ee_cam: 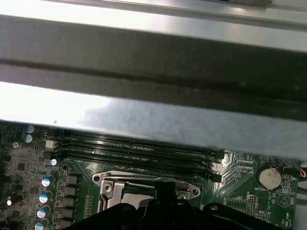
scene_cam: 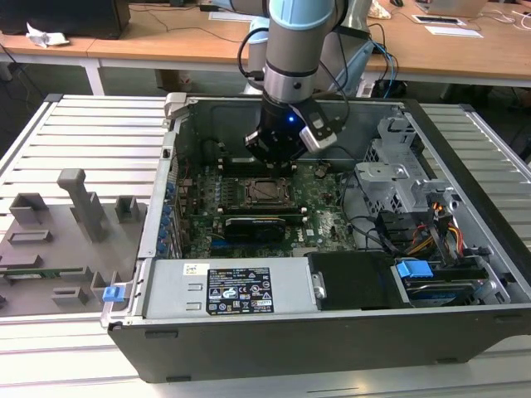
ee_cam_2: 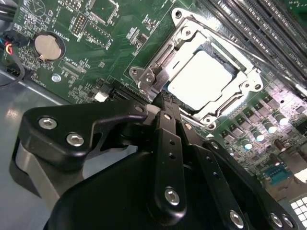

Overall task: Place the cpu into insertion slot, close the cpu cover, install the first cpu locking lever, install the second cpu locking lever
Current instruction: 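Install the second cpu locking lever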

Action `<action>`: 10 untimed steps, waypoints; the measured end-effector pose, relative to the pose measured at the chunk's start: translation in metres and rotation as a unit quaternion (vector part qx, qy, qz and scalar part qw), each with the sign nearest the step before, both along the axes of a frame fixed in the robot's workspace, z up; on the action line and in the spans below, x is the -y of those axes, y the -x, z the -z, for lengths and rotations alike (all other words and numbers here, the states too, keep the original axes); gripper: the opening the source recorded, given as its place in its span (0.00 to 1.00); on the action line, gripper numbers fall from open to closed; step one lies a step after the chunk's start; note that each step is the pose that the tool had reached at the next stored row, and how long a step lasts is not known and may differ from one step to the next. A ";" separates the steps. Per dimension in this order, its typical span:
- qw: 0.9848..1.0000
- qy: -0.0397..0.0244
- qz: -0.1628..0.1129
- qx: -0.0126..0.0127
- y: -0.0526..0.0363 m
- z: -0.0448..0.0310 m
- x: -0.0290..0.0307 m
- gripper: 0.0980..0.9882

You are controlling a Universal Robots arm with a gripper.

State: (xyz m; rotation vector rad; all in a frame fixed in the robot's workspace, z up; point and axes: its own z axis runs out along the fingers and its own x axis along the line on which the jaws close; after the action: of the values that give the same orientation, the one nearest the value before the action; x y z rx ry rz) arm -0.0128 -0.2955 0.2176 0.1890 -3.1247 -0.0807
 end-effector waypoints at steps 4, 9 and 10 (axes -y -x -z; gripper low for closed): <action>1.000 0.000 0.000 0.000 0.0002 -0.0010 0.0018 0.01; 1.000 0.000 0.000 0.000 0.0001 -0.0360 0.0018 0.01; 1.000 0.000 0.000 0.000 0.0001 -0.0364 0.0035 0.01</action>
State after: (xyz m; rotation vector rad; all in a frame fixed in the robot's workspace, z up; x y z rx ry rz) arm -0.0129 -0.2990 0.2540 0.1892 -3.1253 -0.0807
